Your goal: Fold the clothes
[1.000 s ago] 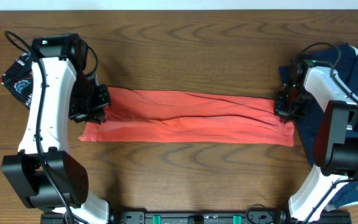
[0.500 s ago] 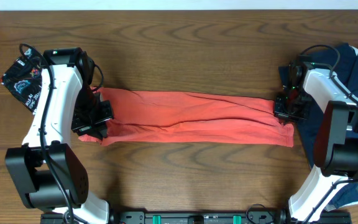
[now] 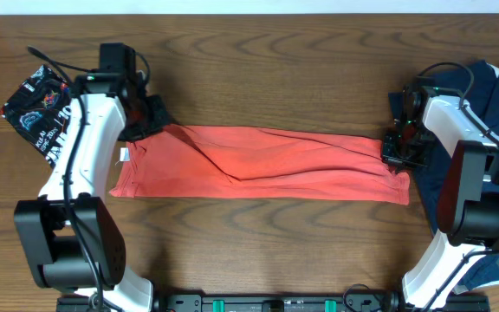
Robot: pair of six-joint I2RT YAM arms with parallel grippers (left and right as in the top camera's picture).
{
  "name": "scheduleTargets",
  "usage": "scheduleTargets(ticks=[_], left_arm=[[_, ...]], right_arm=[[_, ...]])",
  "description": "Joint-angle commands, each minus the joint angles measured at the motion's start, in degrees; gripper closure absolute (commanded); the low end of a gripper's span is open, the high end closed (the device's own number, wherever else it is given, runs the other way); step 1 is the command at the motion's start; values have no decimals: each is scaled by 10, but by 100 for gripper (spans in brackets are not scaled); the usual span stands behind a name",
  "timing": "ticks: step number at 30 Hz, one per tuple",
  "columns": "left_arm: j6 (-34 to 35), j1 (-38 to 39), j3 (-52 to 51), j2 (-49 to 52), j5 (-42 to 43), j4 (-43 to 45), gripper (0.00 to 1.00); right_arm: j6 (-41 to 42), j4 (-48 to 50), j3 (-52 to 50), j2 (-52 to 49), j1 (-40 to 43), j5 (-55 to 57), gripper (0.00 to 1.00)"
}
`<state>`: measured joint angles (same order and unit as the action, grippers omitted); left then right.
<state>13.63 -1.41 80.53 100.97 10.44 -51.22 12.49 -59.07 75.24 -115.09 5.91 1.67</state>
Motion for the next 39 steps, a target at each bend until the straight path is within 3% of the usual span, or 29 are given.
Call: scheduleTargets(ticks=[1, 5, 6, 14, 16, 19, 23, 33, 39], left_arm=[[5, 5, -23, 18, -24, 10, 79], [5, 5, -46, 24, -55, 5, 40], [4, 5, -49, 24, -57, 3, 37], [5, 5, -52, 14, -56, -11, 36], [5, 5, -52, 9, -56, -11, 36], [5, 5, -52, -2, -56, -14, 36], [5, 5, -52, -11, -56, -23, 36], [5, 5, -52, -11, -56, -47, 36], [5, 5, -52, -11, -56, -51, 35]], right_arm=[[-3, 0, -9, 7, 0, 9, 90], [-3, 0, -8, 8, 0, 8, 88], [-3, -1, -5, 8, 0, 9, 88], [3, -9, 25, 87, 35, -9, 80], [-24, -12, 25, 115, 48, -27, 67], [-94, -30, 24, 133, 65, -64, 60], [-113, -30, -1, 129, 80, -67, 60], [-113, 105, -137, 127, 83, -101, 61], [-113, 217, -203, 127, 84, -88, 42]])
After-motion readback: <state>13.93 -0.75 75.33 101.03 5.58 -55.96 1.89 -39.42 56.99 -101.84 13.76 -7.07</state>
